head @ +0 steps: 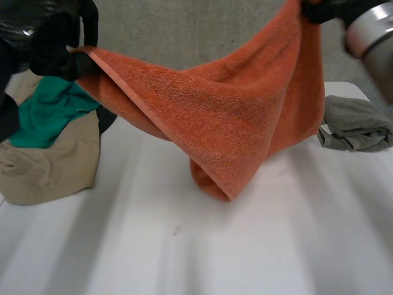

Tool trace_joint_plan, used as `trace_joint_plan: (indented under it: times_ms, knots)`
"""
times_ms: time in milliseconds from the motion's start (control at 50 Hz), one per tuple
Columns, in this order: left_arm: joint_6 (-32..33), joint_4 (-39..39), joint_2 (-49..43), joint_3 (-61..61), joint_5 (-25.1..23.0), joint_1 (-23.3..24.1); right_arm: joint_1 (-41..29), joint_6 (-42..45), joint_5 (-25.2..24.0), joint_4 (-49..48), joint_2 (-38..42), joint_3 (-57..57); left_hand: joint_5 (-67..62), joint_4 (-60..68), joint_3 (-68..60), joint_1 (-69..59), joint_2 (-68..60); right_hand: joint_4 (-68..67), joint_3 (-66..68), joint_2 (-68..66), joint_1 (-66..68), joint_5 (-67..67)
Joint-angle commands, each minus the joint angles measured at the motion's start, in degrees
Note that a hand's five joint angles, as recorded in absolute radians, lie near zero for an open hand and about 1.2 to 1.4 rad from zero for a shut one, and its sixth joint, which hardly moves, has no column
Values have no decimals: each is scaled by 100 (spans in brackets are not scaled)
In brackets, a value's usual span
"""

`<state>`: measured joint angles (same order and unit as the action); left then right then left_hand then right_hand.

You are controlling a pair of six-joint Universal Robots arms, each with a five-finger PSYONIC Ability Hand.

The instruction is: Fold the laundry.

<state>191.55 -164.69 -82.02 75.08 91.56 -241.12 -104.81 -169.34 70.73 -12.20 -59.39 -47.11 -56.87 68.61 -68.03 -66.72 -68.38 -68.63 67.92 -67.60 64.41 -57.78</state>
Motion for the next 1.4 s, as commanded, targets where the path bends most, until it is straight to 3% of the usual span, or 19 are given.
trace_joint_plan:
  times_ms: [20,100,160,220,280,380,480,540,720,860,920,1000,1020,1040,1120,1200,1260,1320,1400]
  knots:
    - [49,-37,-543,94,266,47,-733,287,90,-537,2052,1379,-1313,1139,-1197,-1328,-1162,-1137,1208,-1240,1559,-1222]
    - [49,-37,-745,147,310,39,-1067,305,72,-1134,2835,1634,-1313,1139,-1197,-1328,-1162,-635,707,-738,1057,-720]
    - [49,-37,-885,147,327,12,-1286,348,142,-1486,3213,1845,-1313,1139,-1197,-1328,-1162,5863,-5792,5760,-5441,5778]
    - [49,-37,-938,130,336,-31,-1375,331,326,-1348,3206,1925,-1313,1139,-1197,-1328,-1162,5863,-5792,5760,-5441,5778]
    - [49,-46,-956,95,310,-146,-1366,366,940,-646,2820,1864,-1313,1139,-1197,-1328,-1162,5863,-5792,5760,-5441,5778]
    - [67,-63,-965,-81,266,-251,-1287,428,1916,1548,1522,1251,-1313,1139,-1197,-1328,-1162,5863,-5792,5760,-5441,5778]
    - [111,-89,-965,-274,231,-251,-1120,270,2032,3037,500,-32,-1313,1139,-1197,-1328,-1162,5863,-5792,5760,-5441,5778]
    - [155,-107,-965,-397,222,-243,-1006,-71,1805,3503,-35,-1215,-1313,1139,-1197,-1328,-1162,5863,-5792,5760,-5441,5778]
    - [199,-89,-1070,-653,222,-93,-1006,-1179,723,2039,-653,-4068,-1313,1139,-1197,-1328,-1162,5863,-5792,5760,-5441,5778]
    - [199,-89,-1079,-732,248,47,-1549,-1945,1011,195,-356,-4676,-1313,1139,-1197,-1328,-1162,5863,-5792,5760,-5441,5778]
    - [199,-98,-1079,-732,257,65,-1726,-1980,1240,-98,-48,-4614,-1313,1139,-1197,-1328,-1162,5494,-5423,5391,-5073,5410]
    - [181,-90,-1079,-732,301,65,-1928,-1981,1706,-37,348,-4377,-1313,1139,-1197,-1328,-1162,3282,-3210,3179,-2860,3197]
    - [181,-89,-1079,-723,327,48,-1981,-1998,1942,-37,436,-4307,-1313,1139,-1197,-1328,-1162,591,-520,488,-170,506]
    - [181,-81,-1079,-706,345,39,-1981,-1998,2075,-46,454,-4272,-1313,1139,-1197,-1328,-1162,-834,906,-937,1256,-919]
    - [199,-72,-1079,-591,380,-31,-1876,-1919,2620,-20,192,-4166,-1313,1139,-1197,-1328,-1162,-1137,1208,-1240,1559,-1222]
    - [234,-54,-1079,-319,345,-260,-1315,-1367,2499,42,-739,-4201,-1313,1139,-1197,-1328,-1162,-1137,1208,-1240,1559,-1222]
    - [383,-28,-1097,-3,196,-392,-770,-165,1841,278,-1451,-4008,-1313,1139,-1197,-1328,-1162,-1137,1208,-1240,1559,-1222]
    - [715,-37,-1289,383,-137,-514,-401,1256,1069,1014,-1690,-3755,-1313,1139,-1197,-1328,-1162,-1137,1208,-1240,1559,-1222]
    - [1181,-98,-1833,744,-541,-664,-259,2542,670,2085,-1507,-3149,-1313,1139,-1197,-1328,-1162,-1137,1208,-1240,1559,-1222]
